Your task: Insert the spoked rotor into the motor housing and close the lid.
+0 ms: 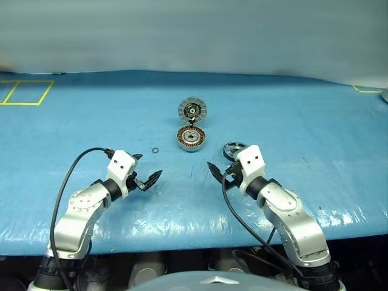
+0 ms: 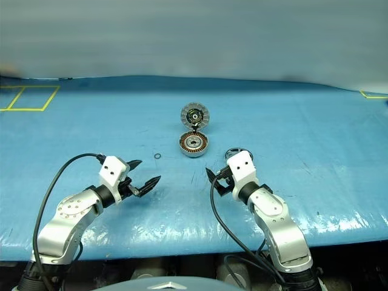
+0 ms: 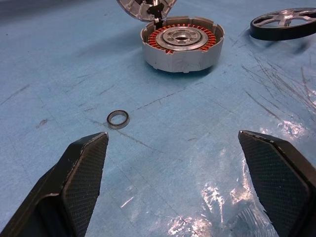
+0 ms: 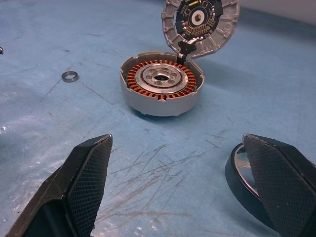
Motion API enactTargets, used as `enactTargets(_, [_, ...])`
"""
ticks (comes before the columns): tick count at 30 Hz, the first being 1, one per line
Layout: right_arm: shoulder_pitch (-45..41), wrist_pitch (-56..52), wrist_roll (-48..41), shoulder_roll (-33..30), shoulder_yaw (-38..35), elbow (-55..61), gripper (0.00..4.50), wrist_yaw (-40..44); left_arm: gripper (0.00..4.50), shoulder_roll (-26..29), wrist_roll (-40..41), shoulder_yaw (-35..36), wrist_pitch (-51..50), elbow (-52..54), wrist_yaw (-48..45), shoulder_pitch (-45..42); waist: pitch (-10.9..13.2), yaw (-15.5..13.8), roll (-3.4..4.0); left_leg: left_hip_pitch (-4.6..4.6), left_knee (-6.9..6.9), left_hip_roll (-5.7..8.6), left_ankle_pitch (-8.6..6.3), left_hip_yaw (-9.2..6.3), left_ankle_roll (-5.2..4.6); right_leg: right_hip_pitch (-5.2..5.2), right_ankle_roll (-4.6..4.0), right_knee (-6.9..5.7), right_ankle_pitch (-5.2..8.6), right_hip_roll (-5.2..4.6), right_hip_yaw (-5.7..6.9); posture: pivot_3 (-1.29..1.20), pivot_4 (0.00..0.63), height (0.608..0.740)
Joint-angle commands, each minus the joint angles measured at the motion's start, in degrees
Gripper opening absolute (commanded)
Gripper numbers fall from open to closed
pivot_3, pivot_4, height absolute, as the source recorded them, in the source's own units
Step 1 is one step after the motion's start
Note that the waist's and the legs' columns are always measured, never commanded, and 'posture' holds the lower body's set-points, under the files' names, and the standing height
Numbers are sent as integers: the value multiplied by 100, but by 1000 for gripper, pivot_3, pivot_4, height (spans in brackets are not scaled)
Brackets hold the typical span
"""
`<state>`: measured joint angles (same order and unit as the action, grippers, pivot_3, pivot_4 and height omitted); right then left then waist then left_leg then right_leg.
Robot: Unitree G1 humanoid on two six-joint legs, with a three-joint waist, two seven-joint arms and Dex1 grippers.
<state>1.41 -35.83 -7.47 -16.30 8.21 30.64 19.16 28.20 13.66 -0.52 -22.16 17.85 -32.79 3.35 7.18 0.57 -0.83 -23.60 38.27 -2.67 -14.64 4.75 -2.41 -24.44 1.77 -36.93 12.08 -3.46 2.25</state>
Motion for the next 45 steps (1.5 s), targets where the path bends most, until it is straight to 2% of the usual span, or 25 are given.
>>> enactTargets(1, [-88,-43,-88,-5,-23,137,4450,27,4500,-26,62,89,88,170,-9,-17,0,0,0,0,0,0,0,0,0,0,0,0,0,0,0,0,150,740])
enactTargets(16, [-226,-200,-103,-14,-18,95,4450,63,4500,-44,57,78,117,175,-4,-5,0,0,0,0,0,0,0,0,0,-1,-1,0,0,0,0,0,150,740])
enactTargets(22, [-668,-614,-67,-196,109,65,4450,170,4500,-78,38,63,148,148,11,-16,0,3,0,0,1,0,0,1,0,0,-2,0,-2,0,0,0,150,740])
enactTargets(34, [-1207,-694,-81,-456,218,-252,4450,429,4500,-81,12,73,229,170,-1,80,0,4,0,-1,-1,4,0,0,0,-1,-13,1,-9,1,0,0,150,740])
enactTargets(40, [-2224,-1165,240,-944,974,-978,4450,918,4500,-120,-21,14,380,175,-5,96,2,16,2,1,3,4,1,6,-1,-1,-11,0,-11,1,0,0,150,740])
enactTargets(45, [-3469,-1538,321,-714,1353,-2000,4450,1160,4500,-240,-43,-30,671,252,40,334,3,41,4,0,1,4,2,8,-2,-5,-14,-2,-14,3,-1,0,150,740])
